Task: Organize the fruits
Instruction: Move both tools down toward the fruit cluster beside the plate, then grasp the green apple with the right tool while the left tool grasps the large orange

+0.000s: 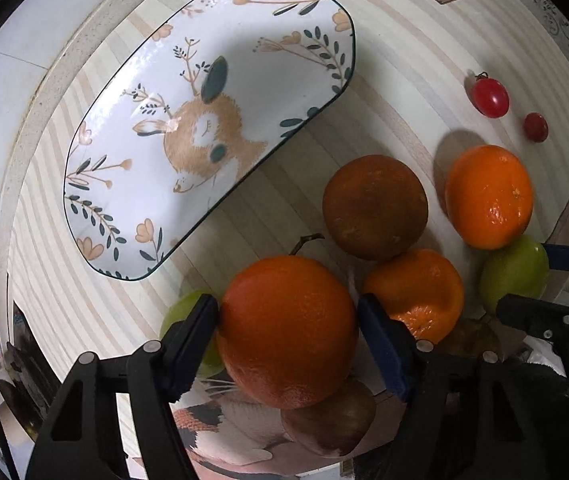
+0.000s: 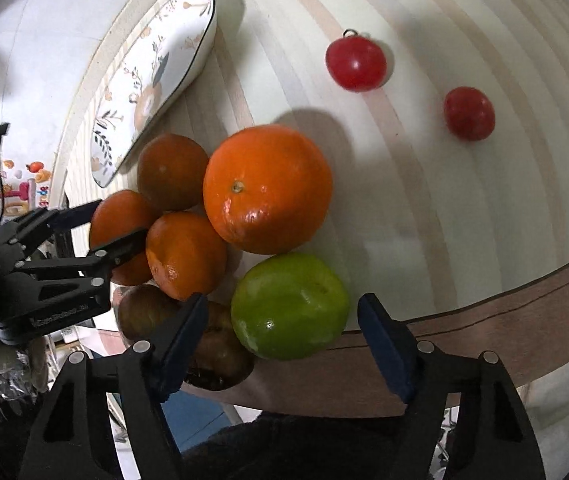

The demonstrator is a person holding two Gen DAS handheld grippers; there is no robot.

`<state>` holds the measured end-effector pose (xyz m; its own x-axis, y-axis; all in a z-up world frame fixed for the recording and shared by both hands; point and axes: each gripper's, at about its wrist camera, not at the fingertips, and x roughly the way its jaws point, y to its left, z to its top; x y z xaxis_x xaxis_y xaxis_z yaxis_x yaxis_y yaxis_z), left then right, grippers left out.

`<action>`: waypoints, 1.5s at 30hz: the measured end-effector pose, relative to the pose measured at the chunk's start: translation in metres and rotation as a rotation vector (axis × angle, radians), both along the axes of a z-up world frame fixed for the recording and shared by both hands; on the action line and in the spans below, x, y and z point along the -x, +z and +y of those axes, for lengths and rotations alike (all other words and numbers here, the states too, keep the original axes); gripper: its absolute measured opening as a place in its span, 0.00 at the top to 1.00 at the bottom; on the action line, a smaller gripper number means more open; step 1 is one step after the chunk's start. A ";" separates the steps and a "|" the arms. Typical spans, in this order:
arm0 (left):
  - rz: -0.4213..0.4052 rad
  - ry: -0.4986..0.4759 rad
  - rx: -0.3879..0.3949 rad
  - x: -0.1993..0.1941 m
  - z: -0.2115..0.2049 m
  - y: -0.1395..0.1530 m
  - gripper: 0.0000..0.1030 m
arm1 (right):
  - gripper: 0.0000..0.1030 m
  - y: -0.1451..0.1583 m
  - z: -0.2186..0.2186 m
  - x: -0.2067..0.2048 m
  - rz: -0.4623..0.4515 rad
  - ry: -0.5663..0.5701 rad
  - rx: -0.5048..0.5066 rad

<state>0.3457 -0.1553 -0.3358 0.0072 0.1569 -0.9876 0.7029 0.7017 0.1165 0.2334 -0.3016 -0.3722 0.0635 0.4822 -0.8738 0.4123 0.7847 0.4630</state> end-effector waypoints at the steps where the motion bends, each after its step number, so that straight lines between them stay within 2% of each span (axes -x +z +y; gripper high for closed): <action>1: 0.007 0.005 0.005 -0.001 0.002 -0.001 0.29 | 0.23 -0.001 0.001 0.000 0.001 0.004 -0.001; 5: 0.049 0.042 0.029 -0.014 0.011 -0.007 0.23 | 0.23 -0.006 0.008 -0.002 0.010 0.011 0.000; 10: 0.095 0.049 0.065 -0.021 0.023 -0.012 0.23 | 0.23 -0.009 0.018 -0.009 0.011 0.028 0.030; 13: 0.101 0.054 0.078 -0.021 0.025 -0.014 0.29 | 0.25 -0.009 0.021 -0.010 0.009 0.036 0.037; 16: 0.084 0.069 0.077 -0.019 0.030 -0.016 0.30 | 0.38 -0.006 0.024 -0.010 0.004 0.054 0.089; 27: 0.021 0.176 0.113 -0.010 0.055 0.003 0.32 | 0.38 0.003 0.018 -0.001 -0.037 0.073 0.134; 31: -0.035 0.144 0.133 0.001 0.057 0.006 0.30 | 0.38 0.002 0.016 -0.001 -0.038 0.092 0.155; 33: -0.060 0.113 0.134 0.021 0.045 0.032 0.29 | 0.38 0.000 0.017 -0.002 -0.030 0.092 0.147; 36: -0.052 0.085 0.091 0.021 0.035 0.028 0.26 | 0.38 -0.001 0.019 -0.003 -0.028 0.096 0.145; 38: -0.065 0.087 0.100 0.018 0.034 0.024 0.26 | 0.38 -0.001 0.019 -0.004 -0.023 0.092 0.142; 45: -0.026 0.229 0.144 0.005 0.048 0.028 0.28 | 0.38 0.007 0.016 0.000 -0.046 0.071 0.145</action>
